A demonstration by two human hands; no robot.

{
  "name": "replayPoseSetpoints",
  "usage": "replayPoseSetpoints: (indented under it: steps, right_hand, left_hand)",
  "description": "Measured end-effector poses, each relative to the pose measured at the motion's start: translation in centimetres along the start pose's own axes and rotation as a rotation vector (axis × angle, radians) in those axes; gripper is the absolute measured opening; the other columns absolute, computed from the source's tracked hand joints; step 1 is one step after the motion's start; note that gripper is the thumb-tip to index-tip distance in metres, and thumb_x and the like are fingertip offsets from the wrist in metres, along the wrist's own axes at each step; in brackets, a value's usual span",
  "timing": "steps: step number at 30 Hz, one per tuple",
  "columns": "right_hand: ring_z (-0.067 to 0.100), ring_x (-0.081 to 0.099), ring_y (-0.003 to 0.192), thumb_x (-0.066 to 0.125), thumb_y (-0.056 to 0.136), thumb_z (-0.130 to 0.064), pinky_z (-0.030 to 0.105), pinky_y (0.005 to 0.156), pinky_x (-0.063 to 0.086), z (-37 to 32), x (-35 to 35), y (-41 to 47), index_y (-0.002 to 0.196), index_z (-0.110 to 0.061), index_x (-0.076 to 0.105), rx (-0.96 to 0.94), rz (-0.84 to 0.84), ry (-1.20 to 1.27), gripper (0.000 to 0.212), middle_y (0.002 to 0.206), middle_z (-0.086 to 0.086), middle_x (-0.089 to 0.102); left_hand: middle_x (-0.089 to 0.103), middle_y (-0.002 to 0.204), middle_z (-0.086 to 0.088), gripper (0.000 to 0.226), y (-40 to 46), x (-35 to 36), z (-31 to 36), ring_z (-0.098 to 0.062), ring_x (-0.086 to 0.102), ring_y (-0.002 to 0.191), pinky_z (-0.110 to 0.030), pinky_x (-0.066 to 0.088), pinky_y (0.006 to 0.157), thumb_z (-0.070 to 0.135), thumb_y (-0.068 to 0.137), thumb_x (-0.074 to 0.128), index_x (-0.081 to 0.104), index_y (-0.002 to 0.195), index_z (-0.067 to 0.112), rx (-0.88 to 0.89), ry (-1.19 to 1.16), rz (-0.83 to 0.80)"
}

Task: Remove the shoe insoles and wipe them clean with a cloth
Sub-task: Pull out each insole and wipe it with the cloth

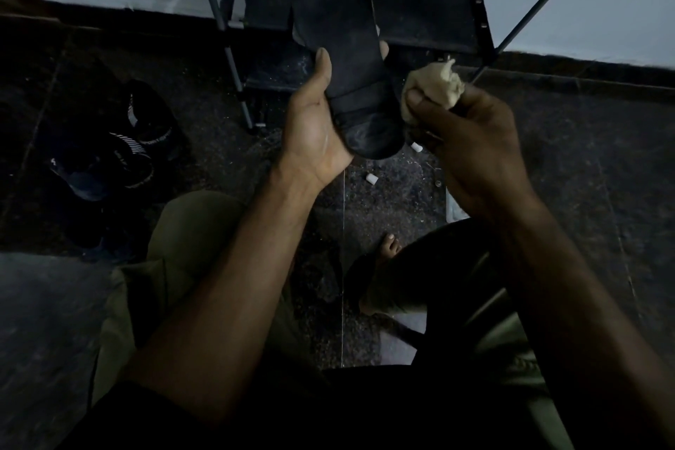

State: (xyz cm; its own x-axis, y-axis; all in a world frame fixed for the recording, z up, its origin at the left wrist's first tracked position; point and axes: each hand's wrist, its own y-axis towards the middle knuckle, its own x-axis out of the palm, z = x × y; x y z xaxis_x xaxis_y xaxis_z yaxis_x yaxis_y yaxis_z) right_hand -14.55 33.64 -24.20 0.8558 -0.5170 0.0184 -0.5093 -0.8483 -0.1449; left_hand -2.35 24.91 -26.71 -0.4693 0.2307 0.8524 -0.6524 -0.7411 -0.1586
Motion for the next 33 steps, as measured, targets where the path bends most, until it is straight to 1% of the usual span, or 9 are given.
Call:
replayPoseSetpoints:
  steps: [2,5,9,14,16,21,24,29,33]
  right_hand:
    - [0.016,0.068,0.090,0.066,0.087,-0.003,0.032,0.083,0.057,0.3,0.4,-0.5,0.099,-0.014,0.068,-0.009,-0.033,-0.039,0.016,0.093,0.000,0.073]
    - [0.022,0.069,0.094,0.067,0.085,0.001,0.036,0.085,0.058,0.5,1.2,-0.6,0.100,-0.006,0.069,-0.059,-0.053,-0.088,0.016,0.096,0.008,0.072]
    - [0.024,0.069,0.097,0.067,0.084,0.002,0.034,0.087,0.057,0.5,1.8,-0.1,0.102,-0.001,0.068,-0.062,-0.022,-0.103,0.018,0.099,0.010,0.072]
    - [0.018,0.071,0.091,0.069,0.085,-0.001,0.029,0.082,0.058,0.3,2.2,0.4,0.099,-0.002,0.069,-0.093,0.030,-0.115,0.014,0.095,0.007,0.073]
    - [0.014,0.071,0.088,0.071,0.084,-0.004,0.026,0.079,0.058,0.3,2.3,0.7,0.098,-0.005,0.070,-0.155,0.062,-0.185,0.013,0.092,0.001,0.073]
    - [0.008,0.063,0.079,0.072,0.085,-0.022,0.021,0.068,0.052,0.8,2.8,1.0,0.094,-0.013,0.074,-0.462,0.158,-0.613,0.013,0.087,-0.003,0.069]
    - [0.010,0.057,0.075,0.067,0.088,-0.016,0.018,0.064,0.045,1.1,3.2,0.0,0.092,-0.010,0.073,-0.598,0.158,-0.790,0.010,0.086,0.002,0.066]
    - [0.016,0.059,0.081,0.062,0.086,-0.008,0.018,0.069,0.042,1.9,4.3,-1.5,0.097,-0.007,0.073,-0.602,0.026,-0.852,0.016,0.090,0.007,0.067]
    - [0.018,0.057,0.077,0.058,0.087,-0.009,0.028,0.066,0.046,1.3,4.0,-0.9,0.097,-0.005,0.071,-0.598,0.037,-0.880,0.016,0.091,0.010,0.066]
  left_hand:
    - [0.069,0.117,-0.006,0.051,0.2,-0.1,-0.2,-0.015,0.064,0.108,-0.040,0.043,0.105,0.035,0.107,0.016,0.044,0.135,0.003,0.007,-0.006,-0.025]
    - [0.042,0.150,-0.011,0.053,0.3,0.0,-0.5,-0.018,0.050,0.125,-0.037,0.043,0.106,0.034,0.107,0.015,0.031,0.145,0.001,0.012,-0.021,-0.068]
    - [0.025,0.158,-0.014,0.056,0.2,0.1,-1.0,-0.021,0.028,0.145,-0.037,0.029,0.117,0.034,0.106,0.013,0.026,0.148,0.000,-0.019,0.020,-0.104]
    - [0.029,0.155,-0.013,0.052,0.2,0.2,-1.5,-0.023,0.047,0.129,-0.037,0.042,0.106,0.033,0.107,0.011,0.025,0.149,0.006,0.002,-0.048,-0.114]
    - [0.026,0.156,-0.015,0.052,0.2,0.2,-1.3,-0.027,0.042,0.135,-0.039,0.041,0.107,0.032,0.107,0.011,0.020,0.151,0.006,0.021,-0.055,-0.115]
    - [0.030,0.155,-0.019,0.056,0.2,0.2,-0.8,-0.030,0.031,0.143,-0.044,0.029,0.116,0.037,0.107,0.013,0.023,0.150,0.003,0.018,-0.087,-0.078]
    - [0.031,0.155,-0.017,0.062,0.3,0.0,-0.6,-0.028,0.032,0.143,-0.042,0.030,0.116,0.045,0.105,0.011,0.023,0.150,0.004,0.017,-0.077,-0.078]
    - [0.030,0.155,-0.018,0.063,0.1,0.2,-0.5,-0.029,0.031,0.143,-0.033,0.037,0.106,0.045,0.105,0.010,0.023,0.150,0.003,0.002,-0.080,-0.067]
    - [0.037,0.152,-0.014,0.064,-0.1,0.5,-0.6,-0.024,0.035,0.141,-0.038,0.036,0.107,0.047,0.104,0.009,0.033,0.145,0.005,-0.032,-0.072,-0.102]
